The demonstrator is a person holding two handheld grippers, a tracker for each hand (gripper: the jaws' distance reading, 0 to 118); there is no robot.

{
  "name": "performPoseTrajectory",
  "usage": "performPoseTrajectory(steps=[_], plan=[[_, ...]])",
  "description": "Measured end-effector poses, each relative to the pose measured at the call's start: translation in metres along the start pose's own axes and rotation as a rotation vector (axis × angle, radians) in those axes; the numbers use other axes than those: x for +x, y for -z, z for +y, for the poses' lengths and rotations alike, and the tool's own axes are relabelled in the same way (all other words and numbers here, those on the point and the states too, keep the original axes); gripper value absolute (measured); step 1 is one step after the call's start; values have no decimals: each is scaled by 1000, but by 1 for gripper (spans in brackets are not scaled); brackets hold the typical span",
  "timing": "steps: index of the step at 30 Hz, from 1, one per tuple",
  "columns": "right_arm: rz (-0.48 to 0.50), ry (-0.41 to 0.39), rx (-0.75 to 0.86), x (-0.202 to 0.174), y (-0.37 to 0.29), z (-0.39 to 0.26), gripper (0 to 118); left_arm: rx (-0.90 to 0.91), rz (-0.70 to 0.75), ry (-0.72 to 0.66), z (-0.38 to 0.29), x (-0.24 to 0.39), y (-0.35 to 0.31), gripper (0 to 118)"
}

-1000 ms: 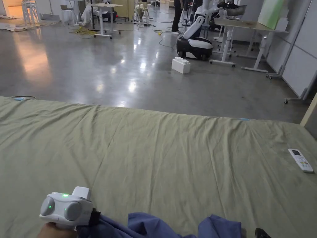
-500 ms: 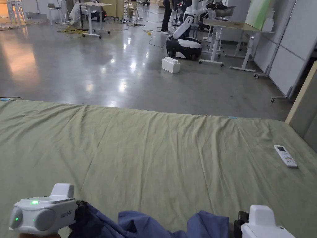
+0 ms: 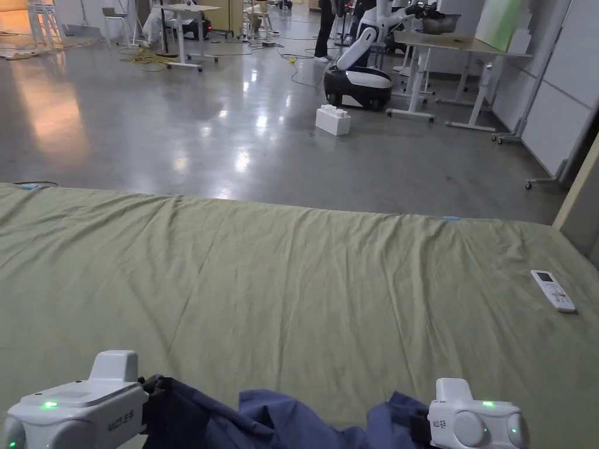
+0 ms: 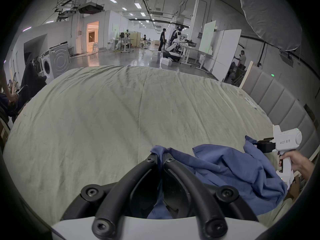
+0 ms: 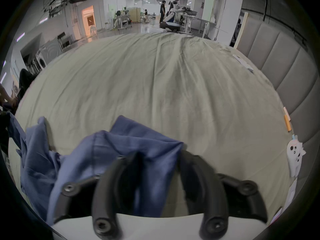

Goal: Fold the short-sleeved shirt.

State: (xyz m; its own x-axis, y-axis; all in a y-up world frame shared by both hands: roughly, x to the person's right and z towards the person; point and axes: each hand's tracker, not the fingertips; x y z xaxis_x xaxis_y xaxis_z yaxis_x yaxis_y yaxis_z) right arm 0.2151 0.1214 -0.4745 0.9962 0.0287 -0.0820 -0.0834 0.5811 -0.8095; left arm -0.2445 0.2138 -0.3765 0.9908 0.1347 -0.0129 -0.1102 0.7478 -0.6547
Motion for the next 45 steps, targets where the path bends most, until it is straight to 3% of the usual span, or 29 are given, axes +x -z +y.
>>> performPoseTrajectory(steps=[1, 2, 5, 14, 26, 36, 40, 45], plan=[[-17, -9, 0, -5, -3, 0, 12, 0, -1, -2, 0, -5, 4, 5], [-10, -28, 8, -10, -6, 1, 3, 3, -2, 1, 0, -7, 4, 5], [-68, -115, 67, -23, -22, 1, 3, 18, 4, 5, 1, -8, -2, 5], [-64, -100, 377, -15, -130, 17, 2, 149, -6, 51, 28, -2, -64, 5], [-150, -104, 705, 2, -291, 66, 2, 349, 50, 15, 107, -33, -164, 4], [-247, -79, 843, 22, -372, 116, 2, 461, 120, -5, 186, -61, -218, 4], [-292, -74, 839, 33, -382, 133, 2, 472, 167, -10, 172, -58, -209, 4], [-332, -58, 840, 46, -383, 148, 2, 468, 205, -15, 208, -69, -225, 4]])
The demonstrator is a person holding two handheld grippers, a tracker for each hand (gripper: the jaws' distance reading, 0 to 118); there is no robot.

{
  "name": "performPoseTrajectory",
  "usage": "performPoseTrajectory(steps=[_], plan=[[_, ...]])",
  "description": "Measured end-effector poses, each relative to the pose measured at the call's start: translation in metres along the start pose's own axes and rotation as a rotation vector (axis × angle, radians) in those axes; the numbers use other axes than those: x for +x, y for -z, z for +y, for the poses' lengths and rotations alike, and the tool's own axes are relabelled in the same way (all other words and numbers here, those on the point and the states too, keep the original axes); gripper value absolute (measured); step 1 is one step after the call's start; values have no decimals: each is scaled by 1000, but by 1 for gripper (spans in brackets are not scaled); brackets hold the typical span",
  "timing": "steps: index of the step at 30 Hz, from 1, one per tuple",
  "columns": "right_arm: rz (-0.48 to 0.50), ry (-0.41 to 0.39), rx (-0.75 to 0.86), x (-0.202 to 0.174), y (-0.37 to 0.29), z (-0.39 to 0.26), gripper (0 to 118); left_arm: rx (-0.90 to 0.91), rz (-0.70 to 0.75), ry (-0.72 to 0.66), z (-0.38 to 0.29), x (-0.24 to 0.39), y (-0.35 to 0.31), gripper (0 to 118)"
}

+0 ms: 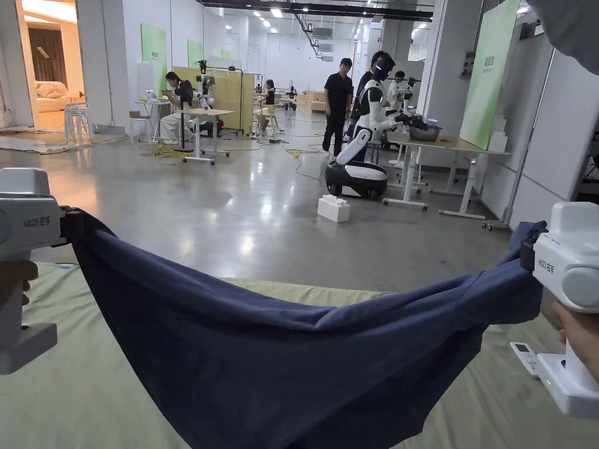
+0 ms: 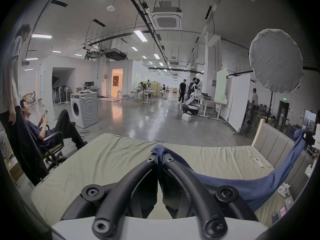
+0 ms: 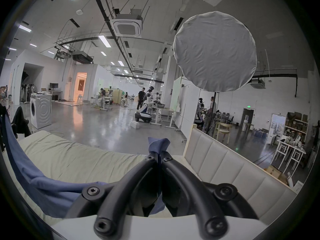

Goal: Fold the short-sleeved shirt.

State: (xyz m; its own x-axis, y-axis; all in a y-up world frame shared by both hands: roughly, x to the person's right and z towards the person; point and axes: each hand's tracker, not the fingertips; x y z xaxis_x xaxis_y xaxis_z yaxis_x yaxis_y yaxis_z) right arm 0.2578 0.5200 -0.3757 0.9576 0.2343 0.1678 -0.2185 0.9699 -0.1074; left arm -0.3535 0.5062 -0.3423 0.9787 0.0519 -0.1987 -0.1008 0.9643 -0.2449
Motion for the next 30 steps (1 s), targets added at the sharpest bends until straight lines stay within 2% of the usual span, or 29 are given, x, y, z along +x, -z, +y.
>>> performPoseTrajectory(steps=[4, 7, 9, 15, 19, 30], plan=[[-8, -17, 0, 3, 17, 4, 2, -6, 18, 16, 18, 12, -6, 4], [-12, 11, 1, 5, 31, 11, 2, -6, 27, 6, 26, 25, -6, 4], [-18, 5, 4, 1, 42, 17, 2, -26, 30, -9, 32, -4, 25, 4], [-27, 9, 28, -12, 54, 35, 2, -22, 46, -7, 46, -15, 60, 4], [-33, 4, 43, -17, 60, 37, 2, 2, 57, 22, 46, -5, 61, 4], [-8, -45, 16, -24, 35, -20, 2, -22, 45, 53, -16, 2, 32, 4]])
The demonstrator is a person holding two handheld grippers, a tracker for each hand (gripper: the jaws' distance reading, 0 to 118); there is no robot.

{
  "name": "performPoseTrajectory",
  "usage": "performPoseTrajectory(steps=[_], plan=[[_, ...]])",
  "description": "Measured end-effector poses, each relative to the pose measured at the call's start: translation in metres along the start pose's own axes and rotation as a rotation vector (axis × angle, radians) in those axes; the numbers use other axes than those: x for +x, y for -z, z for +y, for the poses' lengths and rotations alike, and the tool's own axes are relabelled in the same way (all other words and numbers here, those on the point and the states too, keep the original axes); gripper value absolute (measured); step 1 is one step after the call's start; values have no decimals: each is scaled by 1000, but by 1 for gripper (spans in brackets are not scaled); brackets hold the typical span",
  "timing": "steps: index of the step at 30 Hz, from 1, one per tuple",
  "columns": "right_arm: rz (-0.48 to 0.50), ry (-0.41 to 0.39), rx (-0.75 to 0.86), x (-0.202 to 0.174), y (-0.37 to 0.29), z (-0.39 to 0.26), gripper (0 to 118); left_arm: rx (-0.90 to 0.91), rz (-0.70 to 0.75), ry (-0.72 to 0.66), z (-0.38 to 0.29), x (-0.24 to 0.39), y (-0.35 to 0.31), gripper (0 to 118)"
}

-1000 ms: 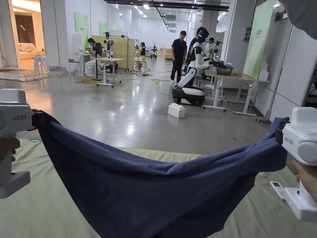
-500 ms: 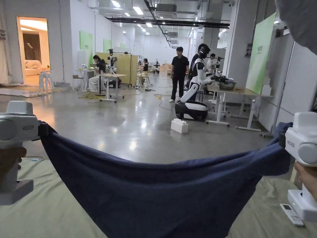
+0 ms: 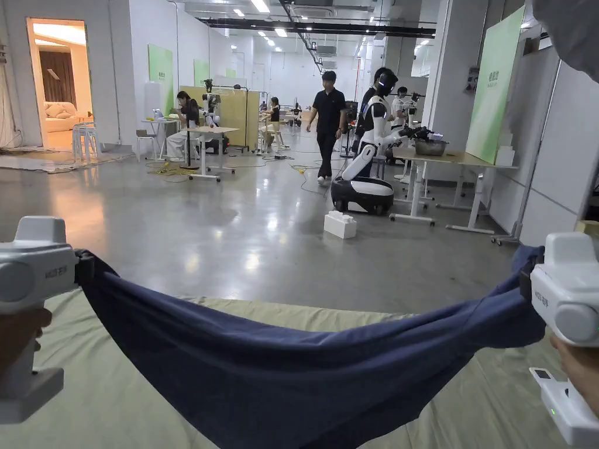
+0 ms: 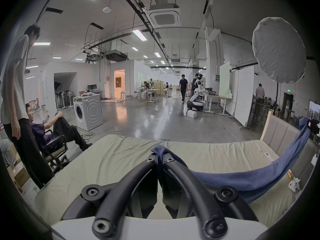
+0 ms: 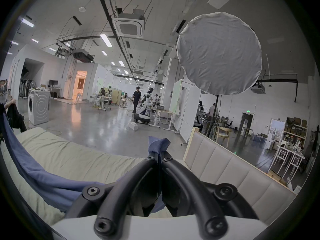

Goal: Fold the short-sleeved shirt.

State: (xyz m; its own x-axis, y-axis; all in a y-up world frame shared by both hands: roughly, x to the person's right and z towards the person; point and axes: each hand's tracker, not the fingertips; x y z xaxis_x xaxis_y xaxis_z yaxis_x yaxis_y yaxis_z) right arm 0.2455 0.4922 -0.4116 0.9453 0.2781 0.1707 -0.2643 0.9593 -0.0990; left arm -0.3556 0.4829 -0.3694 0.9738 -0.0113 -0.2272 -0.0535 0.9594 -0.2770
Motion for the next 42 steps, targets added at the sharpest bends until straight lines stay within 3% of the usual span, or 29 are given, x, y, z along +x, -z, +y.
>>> performPoseTrajectory(steps=[14, 21, 25, 26, 28, 31, 38, 39, 42], plan=[[17, -43, -135, 25, -133, -133, 2, -131, -38, -35, -145, -46, -92, 4], [61, -57, -349, 17, -185, -220, 2, -309, -17, -101, -237, -58, -129, 4], [76, -111, -419, 7, -198, -256, 2, -441, 14, -91, -282, -62, -134, 4], [78, -75, -487, 5, -200, -269, 2, -470, 28, -87, -292, -60, -137, 4], [84, -121, -528, -2, -200, -288, 2, -533, 39, -82, -308, -61, -133, 4], [103, -118, -586, -12, -197, -310, 2, -595, 58, -58, -326, -64, -125, 4], [98, -178, -617, -31, -198, -325, 3, -671, 82, 11, -337, -54, -120, 6], [98, -182, -612, -33, -199, -322, 5, -659, 95, 22, -333, -52, -122, 12], [96, -169, -568, -38, -204, -309, 41, -614, 118, 36, -319, -50, -125, 36]])
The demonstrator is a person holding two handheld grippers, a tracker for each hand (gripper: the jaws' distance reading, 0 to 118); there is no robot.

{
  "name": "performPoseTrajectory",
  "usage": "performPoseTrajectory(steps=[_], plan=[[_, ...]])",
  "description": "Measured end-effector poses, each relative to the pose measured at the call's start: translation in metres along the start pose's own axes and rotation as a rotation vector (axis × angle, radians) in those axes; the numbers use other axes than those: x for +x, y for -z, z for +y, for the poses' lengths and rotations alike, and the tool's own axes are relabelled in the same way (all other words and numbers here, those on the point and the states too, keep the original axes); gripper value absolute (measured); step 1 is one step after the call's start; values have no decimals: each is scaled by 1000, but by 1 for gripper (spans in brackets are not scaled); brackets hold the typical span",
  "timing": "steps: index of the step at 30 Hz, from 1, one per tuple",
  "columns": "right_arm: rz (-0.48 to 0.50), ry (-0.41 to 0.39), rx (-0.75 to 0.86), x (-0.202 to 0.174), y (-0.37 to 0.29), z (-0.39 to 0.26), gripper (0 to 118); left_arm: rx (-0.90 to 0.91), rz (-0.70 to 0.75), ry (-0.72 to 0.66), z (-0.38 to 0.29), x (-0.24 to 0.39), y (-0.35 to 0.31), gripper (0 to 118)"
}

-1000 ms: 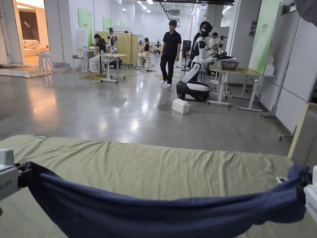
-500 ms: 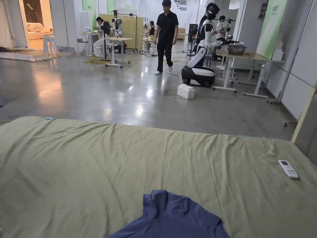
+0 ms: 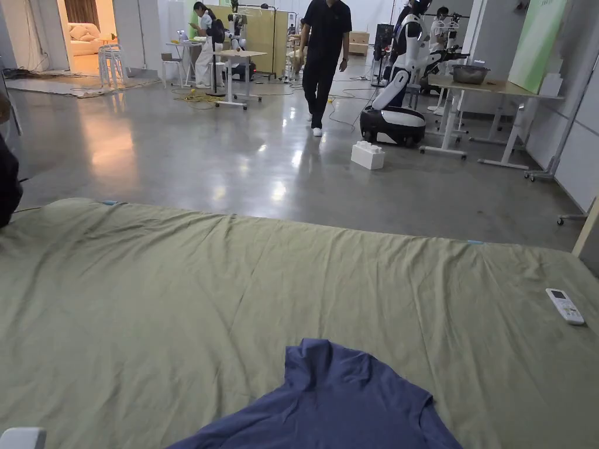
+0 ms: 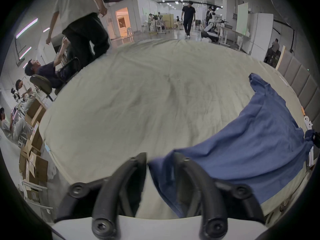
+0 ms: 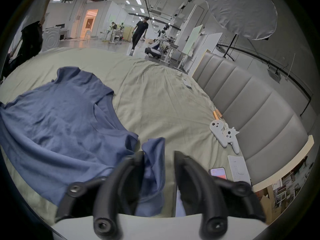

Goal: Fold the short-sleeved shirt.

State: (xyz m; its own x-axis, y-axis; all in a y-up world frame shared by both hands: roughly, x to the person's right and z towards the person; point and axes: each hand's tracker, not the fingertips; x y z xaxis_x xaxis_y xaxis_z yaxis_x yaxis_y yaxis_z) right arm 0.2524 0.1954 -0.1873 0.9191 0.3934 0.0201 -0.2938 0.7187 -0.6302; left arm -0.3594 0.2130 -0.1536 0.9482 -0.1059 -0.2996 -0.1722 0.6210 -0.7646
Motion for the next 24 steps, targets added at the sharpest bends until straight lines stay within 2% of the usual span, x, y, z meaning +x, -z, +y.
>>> performPoseTrajectory(steps=[1, 2, 4, 7, 9, 13, 14, 15, 18, 19, 20, 21, 22, 24], plan=[[6, 19, 38, -1, -5, 5, 58, 27, 3, -3, 4, 1, -4, 55], [10, 33, 67, -2, -10, 11, 68, 58, -2, -6, 9, 5, -10, 64], [17, 57, 139, -5, -20, 24, 79, 126, -22, -13, 19, 10, -15, 66], [17, 94, 266, -15, -48, 51, 82, 242, -58, -14, 35, 25, -33, 66], [62, 155, 347, -23, -65, 66, 82, 336, -91, -19, 43, 38, -42, 66], [98, 213, 493, -34, -65, 82, 81, 512, -143, -67, 56, 70, -73, 65], [92, 190, 540, -41, -72, 92, 79, 551, -155, -74, 59, 77, -80, 63], [103, 213, 553, -46, -75, 96, 74, 586, -165, -74, 62, 85, -86, 58], [118, 229, 592, -62, -81, 108, 29, 668, -171, -40, 65, 109, -101, 22], [111, 230, 608, -67, -83, 111, 17, 692, -167, -22, 65, 115, -104, 14], [106, 229, 625, -71, -85, 114, 15, 705, -164, -10, 67, 116, -98, 13], [116, 250, 629, -74, -85, 116, 13, 709, -155, -4, 68, 120, -97, 5], [119, 251, 638, -77, -87, 118, 3, 718, -158, -1, 67, 123, -98, 3], [134, 263, 646, -85, -87, 120, 1, 747, -168, -8, 64, 128, -98, 2]])
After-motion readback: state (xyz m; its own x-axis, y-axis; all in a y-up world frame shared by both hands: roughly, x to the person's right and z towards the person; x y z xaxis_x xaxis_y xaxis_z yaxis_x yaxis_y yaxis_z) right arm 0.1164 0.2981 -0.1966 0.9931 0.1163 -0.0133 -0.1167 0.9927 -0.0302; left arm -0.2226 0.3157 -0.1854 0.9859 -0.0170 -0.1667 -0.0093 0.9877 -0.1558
